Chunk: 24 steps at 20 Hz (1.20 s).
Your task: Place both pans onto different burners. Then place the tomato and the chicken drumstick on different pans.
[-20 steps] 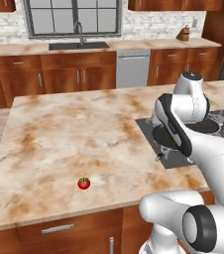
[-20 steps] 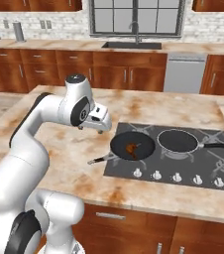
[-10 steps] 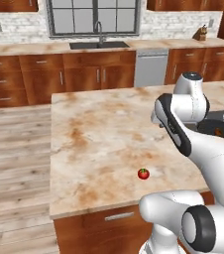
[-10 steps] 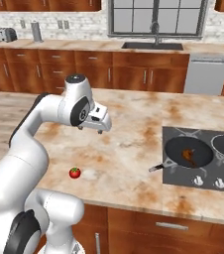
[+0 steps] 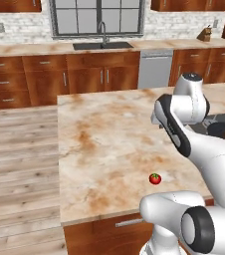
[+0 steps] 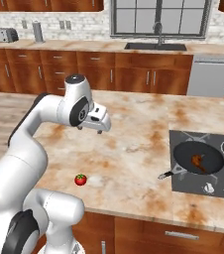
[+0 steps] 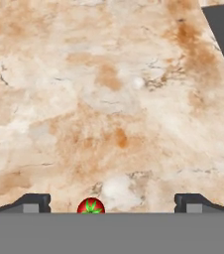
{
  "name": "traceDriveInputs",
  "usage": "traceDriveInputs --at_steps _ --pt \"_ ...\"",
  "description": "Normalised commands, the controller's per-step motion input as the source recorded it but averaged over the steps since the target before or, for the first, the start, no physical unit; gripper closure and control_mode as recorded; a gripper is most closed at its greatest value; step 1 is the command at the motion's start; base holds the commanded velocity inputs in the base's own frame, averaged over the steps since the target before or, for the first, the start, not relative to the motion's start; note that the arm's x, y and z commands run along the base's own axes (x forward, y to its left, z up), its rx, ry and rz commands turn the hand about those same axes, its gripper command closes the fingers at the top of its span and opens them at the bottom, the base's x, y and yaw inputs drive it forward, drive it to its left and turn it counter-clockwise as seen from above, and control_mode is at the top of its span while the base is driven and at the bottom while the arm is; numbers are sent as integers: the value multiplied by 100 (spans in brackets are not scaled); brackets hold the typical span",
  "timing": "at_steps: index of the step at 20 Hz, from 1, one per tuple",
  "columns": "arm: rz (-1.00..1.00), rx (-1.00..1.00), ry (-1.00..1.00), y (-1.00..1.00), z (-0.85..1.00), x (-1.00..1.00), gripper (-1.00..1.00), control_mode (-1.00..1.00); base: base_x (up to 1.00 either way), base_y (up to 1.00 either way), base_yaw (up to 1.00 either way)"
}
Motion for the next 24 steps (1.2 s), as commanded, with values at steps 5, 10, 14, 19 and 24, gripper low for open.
traceDriveInputs --at_steps 5,10,14,19,24 --pt "0 0 0 15 -6 -5 -100 -100 7 4 0" --pt "0 1 10 33 -17 -27 -100 -100 0 0 0" --pt "0 4 16 18 -31 -10 -100 -100 0 0 0" --pt "0 3 11 11 -48 -4 -100 -100 0 0 0" --pt "0 0 0 9 -63 0 -100 -100 0 0 0"
